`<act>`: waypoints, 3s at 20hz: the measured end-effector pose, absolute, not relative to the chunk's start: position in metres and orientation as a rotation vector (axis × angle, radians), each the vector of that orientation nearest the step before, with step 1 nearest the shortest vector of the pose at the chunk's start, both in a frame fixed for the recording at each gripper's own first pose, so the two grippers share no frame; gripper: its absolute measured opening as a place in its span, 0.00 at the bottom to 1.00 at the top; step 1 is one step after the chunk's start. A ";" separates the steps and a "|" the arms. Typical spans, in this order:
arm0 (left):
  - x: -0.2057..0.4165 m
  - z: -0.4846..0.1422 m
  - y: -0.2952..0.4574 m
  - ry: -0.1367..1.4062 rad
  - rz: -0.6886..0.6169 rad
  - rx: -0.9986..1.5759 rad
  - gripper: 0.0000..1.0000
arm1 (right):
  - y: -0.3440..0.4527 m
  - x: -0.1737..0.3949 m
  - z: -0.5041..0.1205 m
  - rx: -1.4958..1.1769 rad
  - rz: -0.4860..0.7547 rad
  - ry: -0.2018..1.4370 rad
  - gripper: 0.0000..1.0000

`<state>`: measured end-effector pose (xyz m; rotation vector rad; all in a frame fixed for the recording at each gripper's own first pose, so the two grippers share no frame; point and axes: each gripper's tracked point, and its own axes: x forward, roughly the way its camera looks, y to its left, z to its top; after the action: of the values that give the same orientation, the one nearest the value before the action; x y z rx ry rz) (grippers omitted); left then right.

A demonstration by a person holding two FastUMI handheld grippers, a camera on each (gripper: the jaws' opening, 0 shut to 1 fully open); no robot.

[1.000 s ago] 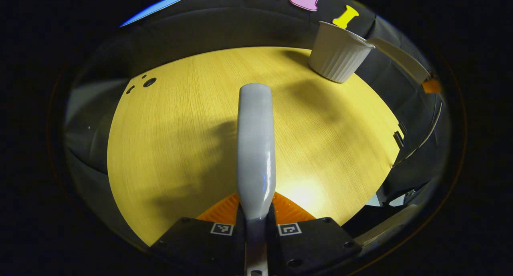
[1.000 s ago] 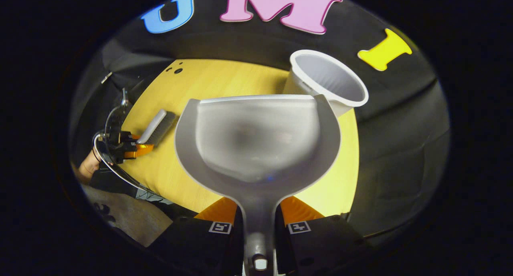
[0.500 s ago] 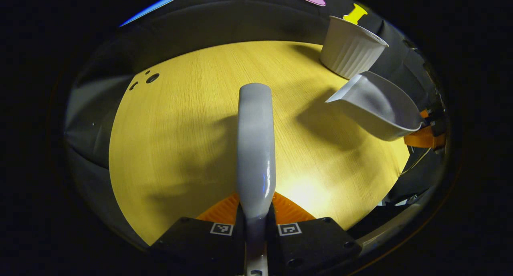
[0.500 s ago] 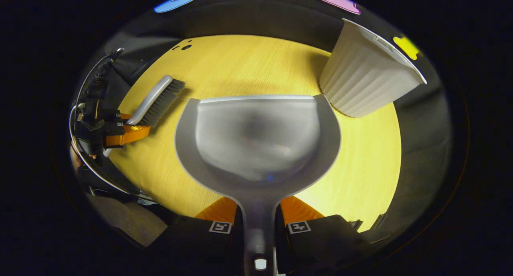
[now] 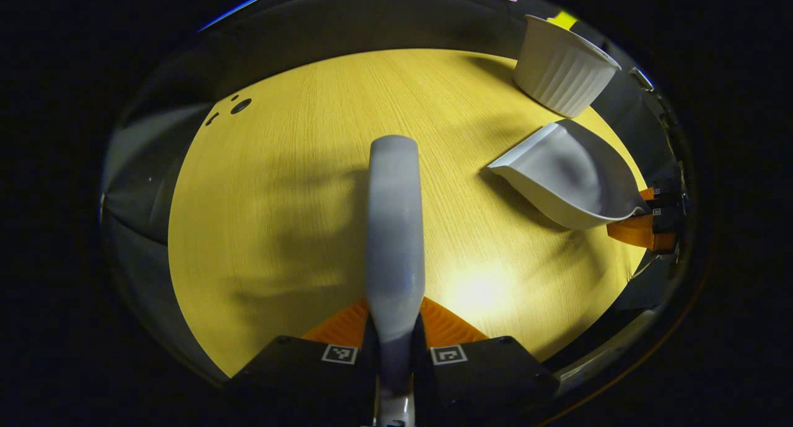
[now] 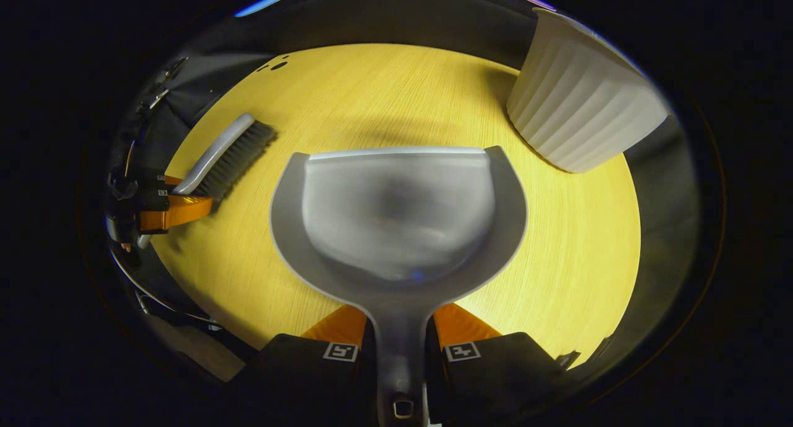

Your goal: Pick up the small broom and dustpan from the desktop, sweep the trash into the dustpan with the broom, and then empty the trash into the garbage bin.

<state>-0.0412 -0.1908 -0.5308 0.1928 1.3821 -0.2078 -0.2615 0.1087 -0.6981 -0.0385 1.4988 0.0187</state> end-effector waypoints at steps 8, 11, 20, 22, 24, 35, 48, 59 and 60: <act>-0.038 -0.532 -0.197 1.379 -0.207 0.225 0.31 | 0.107 -0.266 -0.708 -0.022 0.032 1.513 0.36; -0.038 -0.529 -0.197 1.377 -0.216 0.245 0.31 | 0.107 -0.265 -0.709 -0.015 0.026 1.515 0.37; -0.034 -0.511 -0.193 1.344 -0.210 0.259 0.36 | 0.121 -0.277 -0.707 0.079 0.028 1.558 0.39; -0.034 -0.505 -0.191 1.332 -0.206 0.246 0.42 | 0.122 -0.280 -0.703 0.095 0.021 1.555 0.39; -0.032 -0.495 -0.190 1.315 -0.200 0.239 0.46 | 0.122 -0.281 -0.699 0.111 0.009 1.549 0.37; -0.012 -0.442 -0.193 1.187 -0.175 0.212 0.48 | 0.118 -0.264 -0.618 0.184 -0.011 1.369 0.35; 0.075 -0.278 -0.270 0.567 -0.328 0.093 0.49 | 0.130 -0.151 -0.484 0.047 0.084 0.751 0.35; 0.093 -0.211 -0.287 0.391 -0.314 0.040 0.15 | 0.134 -0.114 -0.418 0.019 0.072 0.546 0.30; 0.090 -0.209 -0.289 0.392 -0.323 0.033 0.09 | 0.136 -0.116 -0.416 0.030 0.077 0.548 0.16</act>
<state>0.0902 -0.2890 -0.2095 0.0328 0.3922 -0.3227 -0.1158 0.1359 -0.4165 0.0300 0.5476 0.0766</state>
